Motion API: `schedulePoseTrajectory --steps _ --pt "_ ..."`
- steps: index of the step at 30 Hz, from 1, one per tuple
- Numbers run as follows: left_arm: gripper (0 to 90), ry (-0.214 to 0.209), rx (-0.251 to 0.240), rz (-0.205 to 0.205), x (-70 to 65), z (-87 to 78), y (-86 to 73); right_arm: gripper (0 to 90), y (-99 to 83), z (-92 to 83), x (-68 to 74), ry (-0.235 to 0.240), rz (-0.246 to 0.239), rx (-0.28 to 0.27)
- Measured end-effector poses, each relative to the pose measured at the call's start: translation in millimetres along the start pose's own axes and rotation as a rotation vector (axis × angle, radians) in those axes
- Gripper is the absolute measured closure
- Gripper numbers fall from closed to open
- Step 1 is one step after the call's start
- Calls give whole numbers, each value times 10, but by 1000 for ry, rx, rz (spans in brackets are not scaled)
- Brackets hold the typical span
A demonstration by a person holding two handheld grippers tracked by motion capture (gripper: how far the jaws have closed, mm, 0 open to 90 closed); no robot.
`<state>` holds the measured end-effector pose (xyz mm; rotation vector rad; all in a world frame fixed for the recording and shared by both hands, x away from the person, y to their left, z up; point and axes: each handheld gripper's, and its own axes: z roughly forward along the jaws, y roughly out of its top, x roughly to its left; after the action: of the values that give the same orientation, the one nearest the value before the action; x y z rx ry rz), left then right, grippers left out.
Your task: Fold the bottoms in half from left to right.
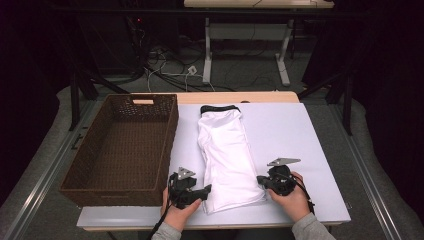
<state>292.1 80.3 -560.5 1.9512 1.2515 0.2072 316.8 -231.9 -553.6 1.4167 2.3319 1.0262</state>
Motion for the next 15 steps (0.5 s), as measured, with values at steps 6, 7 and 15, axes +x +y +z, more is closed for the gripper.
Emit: schedulePoseTrajectory --steps 6,7,15 --pt "549 15 16 37 -34 -1 -7 884 -21 -10 12 4 16 -2" --pt "585 9 18 36 -39 0 -6 866 -22 -10 10 8 19 -4" --pt "826 -2 42 44 -44 16 12 758 -24 -12 0 0 56 -2"
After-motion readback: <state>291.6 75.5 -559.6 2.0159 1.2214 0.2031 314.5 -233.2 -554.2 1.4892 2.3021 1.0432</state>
